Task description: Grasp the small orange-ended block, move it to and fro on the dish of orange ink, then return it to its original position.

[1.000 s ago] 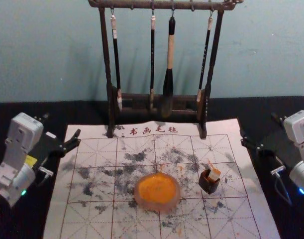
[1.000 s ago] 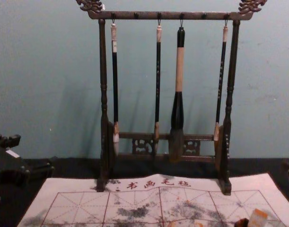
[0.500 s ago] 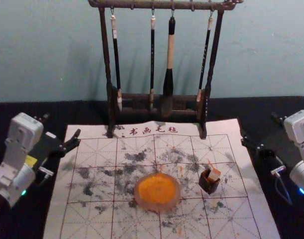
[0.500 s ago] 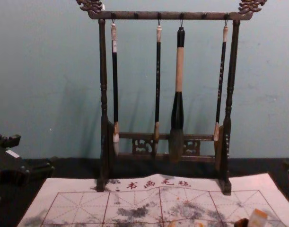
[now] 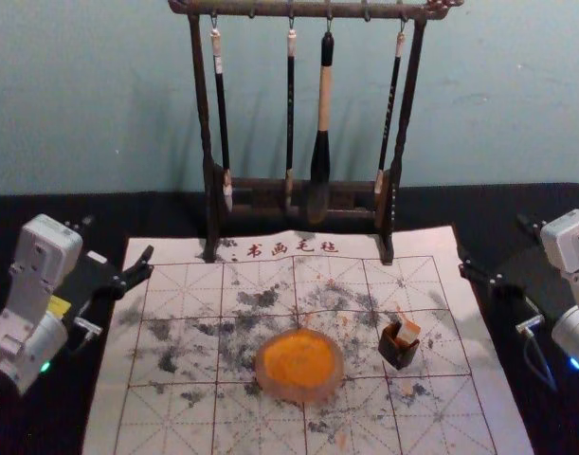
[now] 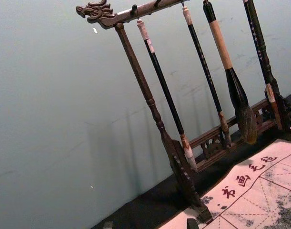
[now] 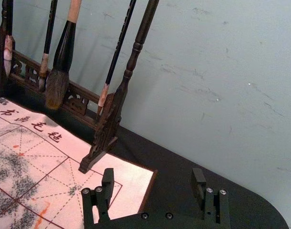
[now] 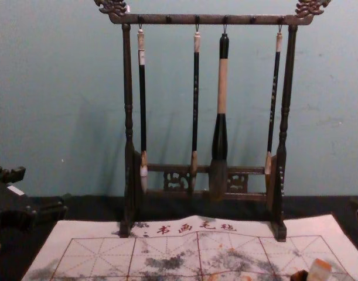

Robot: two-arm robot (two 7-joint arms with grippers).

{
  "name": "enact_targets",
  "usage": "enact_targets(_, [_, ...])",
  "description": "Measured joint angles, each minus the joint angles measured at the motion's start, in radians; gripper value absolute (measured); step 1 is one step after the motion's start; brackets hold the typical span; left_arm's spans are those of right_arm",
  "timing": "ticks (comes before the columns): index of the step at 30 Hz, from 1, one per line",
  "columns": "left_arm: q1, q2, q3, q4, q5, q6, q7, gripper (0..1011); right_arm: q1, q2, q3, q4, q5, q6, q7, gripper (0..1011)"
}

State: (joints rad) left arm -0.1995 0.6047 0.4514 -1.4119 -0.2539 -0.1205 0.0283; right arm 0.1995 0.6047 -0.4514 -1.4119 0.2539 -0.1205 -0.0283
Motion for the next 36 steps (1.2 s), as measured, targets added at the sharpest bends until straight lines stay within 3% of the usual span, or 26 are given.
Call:
enact_targets(15, [0.0,0.0,0.0,0.0,0.0,0.0,0.0,1001,0.0,0.0,0.001,0.0,0.0,0.0,0.0,1003])
enact_targets(21, [0.0,0.0,0.0,0.0,0.0,0.0,0.0,1001,-0.017,0.011,0.032,-0.014,0.023,-0.018,0.04,1003])
enact_targets(29, [0.0,0.0,0.0,0.0,0.0,0.0,0.0,1001,-0.101,0.058,0.097,-0.097,0.113,-0.078,0.141,1002])
enact_targets(33, [0.0,0.0,0.0,0.0,0.0,0.0,0.0,1001,-0.148,0.087,0.121,-0.14,0.176,-0.114,0.223,1003])
enact_targets(36, [0.0,0.0,0.0,0.0,0.0,0.0,0.0,1001,-0.182,0.116,0.131,-0.171,0.23,-0.142,0.321,1003])
